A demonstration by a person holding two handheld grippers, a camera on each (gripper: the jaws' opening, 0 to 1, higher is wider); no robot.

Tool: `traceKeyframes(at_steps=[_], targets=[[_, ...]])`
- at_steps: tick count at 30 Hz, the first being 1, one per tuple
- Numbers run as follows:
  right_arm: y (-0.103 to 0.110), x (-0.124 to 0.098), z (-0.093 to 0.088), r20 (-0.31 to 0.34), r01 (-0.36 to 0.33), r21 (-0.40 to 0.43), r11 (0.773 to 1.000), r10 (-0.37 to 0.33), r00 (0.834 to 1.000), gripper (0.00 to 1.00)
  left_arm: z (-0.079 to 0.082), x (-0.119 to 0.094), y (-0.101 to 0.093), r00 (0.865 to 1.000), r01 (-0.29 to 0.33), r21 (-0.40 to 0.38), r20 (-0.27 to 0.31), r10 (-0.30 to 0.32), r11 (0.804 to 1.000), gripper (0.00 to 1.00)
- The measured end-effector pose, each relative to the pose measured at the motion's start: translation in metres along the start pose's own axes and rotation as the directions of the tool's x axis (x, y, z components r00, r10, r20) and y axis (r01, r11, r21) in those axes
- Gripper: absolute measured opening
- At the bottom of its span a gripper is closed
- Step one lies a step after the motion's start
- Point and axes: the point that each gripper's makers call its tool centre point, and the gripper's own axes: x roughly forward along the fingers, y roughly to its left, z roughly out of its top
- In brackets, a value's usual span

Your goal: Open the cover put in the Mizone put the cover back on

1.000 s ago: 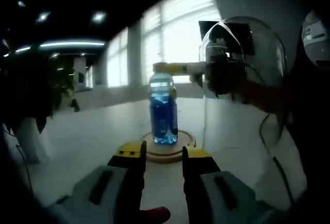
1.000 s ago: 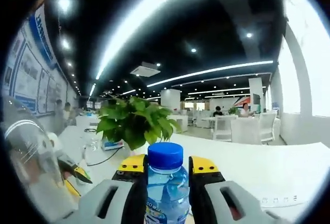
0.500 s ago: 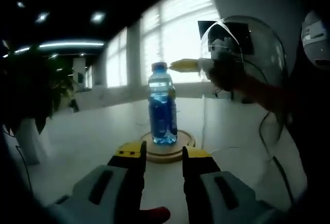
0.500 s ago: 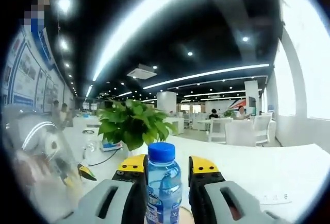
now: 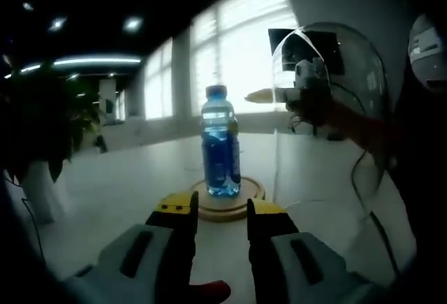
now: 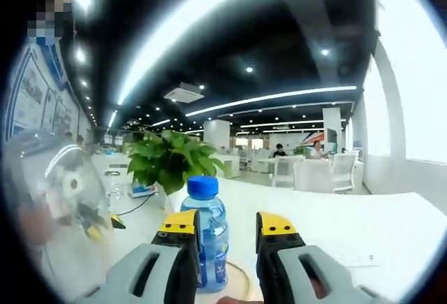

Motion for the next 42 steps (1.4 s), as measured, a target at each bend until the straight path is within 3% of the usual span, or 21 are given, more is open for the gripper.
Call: traceKeyframes(at_steps=[11, 16, 26, 32, 37, 42], targets=[[-0.003, -0.013, -0.005, 0.004, -0.006, 0.053, 0.999, 0.006, 1.0, 0.24, -0.002, 0.001, -0.006, 1.0, 0.02, -0.031, -0.005, -0.02, 0.999, 0.19], [-0.005, -0.021, -0.009, -0.001, 0.015, 0.04, 0.999, -0.015, 1.0, 0.24, -0.001, 0.0, -0.003, 1.0, 0.007, -0.052, -0.004, -0.007, 0.999, 0.2], [-0.006, -0.044, -0.023, 0.013, 0.051, 0.043, 0.998, -0.052, 0.999, 0.24, 0.008, -0.001, -0.002, 0.999, 0.011, -0.046, 0.043, -0.009, 0.999, 0.23], [-0.013, -0.054, -0.036, -0.001, 0.094, -0.013, 0.996, -0.094, 0.996, 0.24, 0.013, 0.001, -0.005, 0.996, 0.032, -0.042, 0.081, -0.028, 0.999, 0.24], [-0.015, -0.059, -0.034, 0.035, 0.076, -0.016, 0.997, -0.075, 0.997, 0.24, 0.015, -0.001, 0.0, 0.994, 0.03, -0.054, 0.107, -0.024, 0.998, 0.24], [-0.023, -0.065, -0.044, 0.065, 0.064, -0.008, 0.998, -0.063, 0.996, 0.24, 0.018, -0.006, 0.009, 0.991, 0.012, -0.073, 0.135, -0.002, 0.997, 0.24]])
